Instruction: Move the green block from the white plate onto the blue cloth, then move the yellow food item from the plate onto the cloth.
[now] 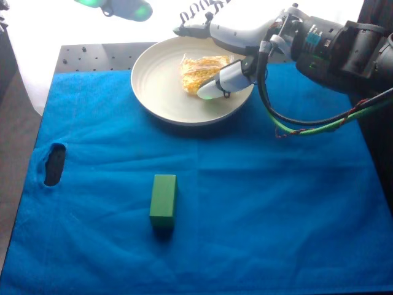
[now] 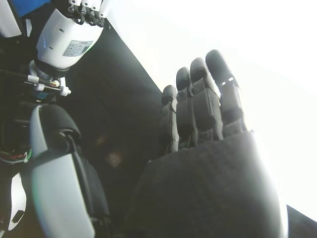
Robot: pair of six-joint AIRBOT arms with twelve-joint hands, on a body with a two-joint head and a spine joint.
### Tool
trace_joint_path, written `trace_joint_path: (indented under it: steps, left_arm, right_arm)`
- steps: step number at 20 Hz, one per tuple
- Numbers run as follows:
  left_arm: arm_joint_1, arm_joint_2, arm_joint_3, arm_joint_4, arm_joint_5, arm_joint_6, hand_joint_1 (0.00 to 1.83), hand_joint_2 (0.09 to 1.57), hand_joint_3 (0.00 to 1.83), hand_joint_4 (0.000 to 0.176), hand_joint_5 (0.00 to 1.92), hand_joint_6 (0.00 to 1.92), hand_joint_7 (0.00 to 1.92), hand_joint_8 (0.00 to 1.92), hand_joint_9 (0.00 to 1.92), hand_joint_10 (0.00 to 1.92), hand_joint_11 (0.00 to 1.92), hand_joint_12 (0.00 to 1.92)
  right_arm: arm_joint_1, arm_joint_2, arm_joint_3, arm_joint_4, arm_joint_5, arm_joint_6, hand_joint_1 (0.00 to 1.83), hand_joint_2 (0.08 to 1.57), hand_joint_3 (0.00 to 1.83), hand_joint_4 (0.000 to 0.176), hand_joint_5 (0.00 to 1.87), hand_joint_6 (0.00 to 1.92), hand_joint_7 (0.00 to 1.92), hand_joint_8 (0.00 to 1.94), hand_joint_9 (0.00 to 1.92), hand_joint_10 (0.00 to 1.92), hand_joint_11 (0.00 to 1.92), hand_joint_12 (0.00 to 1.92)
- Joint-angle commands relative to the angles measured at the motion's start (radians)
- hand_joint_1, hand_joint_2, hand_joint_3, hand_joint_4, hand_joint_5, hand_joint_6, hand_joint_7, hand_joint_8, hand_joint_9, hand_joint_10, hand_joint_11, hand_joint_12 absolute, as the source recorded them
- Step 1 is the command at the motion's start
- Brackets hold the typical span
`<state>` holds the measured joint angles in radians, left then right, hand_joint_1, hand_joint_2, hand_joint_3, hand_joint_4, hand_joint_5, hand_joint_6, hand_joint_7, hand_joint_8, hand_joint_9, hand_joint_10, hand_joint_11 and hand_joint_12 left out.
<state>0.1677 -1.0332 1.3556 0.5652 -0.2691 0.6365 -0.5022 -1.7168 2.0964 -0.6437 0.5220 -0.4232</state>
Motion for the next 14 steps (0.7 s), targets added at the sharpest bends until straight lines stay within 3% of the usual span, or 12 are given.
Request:
trace_joint_path:
  steps: [1,2,4,7,9,10,11,12,13,14]
  left_arm:
    - [-0.017,-0.008,-0.004,-0.015,-0.093,0.0,0.7,0.8,0.0,0.051,0.24,0.01,0.36,0.01,0.36,0.01,0.03,0.98]
    - [-0.017,-0.011,-0.004,-0.015,-0.093,0.0,0.68,0.8,0.0,0.057,0.26,0.01,0.37,0.01,0.38,0.01,0.05,0.99]
    - [-0.017,-0.015,-0.004,-0.015,-0.094,0.0,0.7,0.8,0.0,0.05,0.26,0.0,0.38,0.0,0.39,0.01,0.08,0.96]
    - [-0.017,-0.015,-0.004,-0.015,-0.097,0.0,0.69,0.79,0.0,0.062,0.26,0.0,0.37,0.0,0.38,0.0,0.08,0.95]
    - [-0.017,-0.015,-0.004,-0.015,-0.096,0.0,0.7,0.81,0.0,0.056,0.26,0.0,0.38,0.0,0.39,0.0,0.09,0.96]
    - [-0.017,-0.015,-0.004,-0.015,-0.096,0.0,0.72,0.8,0.0,0.06,0.26,0.0,0.38,0.0,0.39,0.0,0.09,0.96]
    - [-0.017,-0.015,-0.004,-0.016,-0.096,0.0,0.72,0.8,0.0,0.059,0.26,0.0,0.38,0.0,0.39,0.0,0.09,1.0]
    - [-0.016,-0.016,-0.004,-0.016,-0.096,0.0,0.71,0.81,0.0,0.058,0.27,0.0,0.39,0.0,0.4,0.0,0.09,1.02]
    - [-0.016,-0.016,-0.004,-0.017,-0.096,0.0,0.71,0.81,0.0,0.058,0.27,0.0,0.39,0.0,0.4,0.0,0.09,1.02]
    - [-0.016,-0.016,-0.005,-0.017,-0.096,0.0,0.72,0.8,0.0,0.058,0.27,0.0,0.39,0.0,0.4,0.0,0.08,1.02]
  right_arm:
    - [0.003,0.0,0.006,0.045,0.08,-0.003,0.63,0.92,0.0,0.0,0.29,0.0,0.3,0.01,0.39,0.02,0.14,1.0]
    - [-0.001,0.0,0.008,0.054,0.08,-0.003,0.61,0.92,0.0,0.0,0.3,0.0,0.34,0.01,0.43,0.02,0.13,1.05]
    - [-0.005,-0.002,0.014,0.065,0.075,-0.003,0.6,0.9,0.0,0.0,0.32,0.0,0.37,0.01,0.45,0.01,0.16,1.02]
    - [-0.012,-0.005,0.017,0.078,0.072,-0.003,0.6,0.9,0.0,0.0,0.4,0.01,0.55,0.02,0.55,0.02,0.26,1.0]
    - [-0.015,-0.005,0.019,0.081,0.072,-0.003,0.6,0.93,0.0,0.0,0.57,0.02,0.65,0.02,0.65,0.04,0.36,1.07]
    - [-0.015,-0.005,0.019,0.082,0.072,-0.003,0.7,0.93,0.0,0.0,0.65,0.01,0.71,0.02,0.71,0.06,0.41,1.19]
    - [-0.015,-0.005,0.019,0.083,0.072,-0.003,0.86,0.94,0.0,0.0,0.59,0.0,0.81,0.02,0.87,0.13,0.55,1.26]
    - [-0.016,-0.005,0.019,0.084,0.072,-0.003,1.07,0.95,0.0,0.0,0.68,0.0,0.96,0.02,1.05,0.24,0.74,1.27]
    - [-0.016,-0.005,0.019,0.084,0.072,-0.003,1.07,0.95,0.0,0.0,0.68,0.0,0.96,0.02,1.05,0.24,0.74,1.27]
    - [-0.016,-0.005,0.02,0.084,0.072,-0.003,1.12,0.96,0.0,0.0,0.79,0.01,1.14,0.05,1.18,0.32,0.87,1.3]
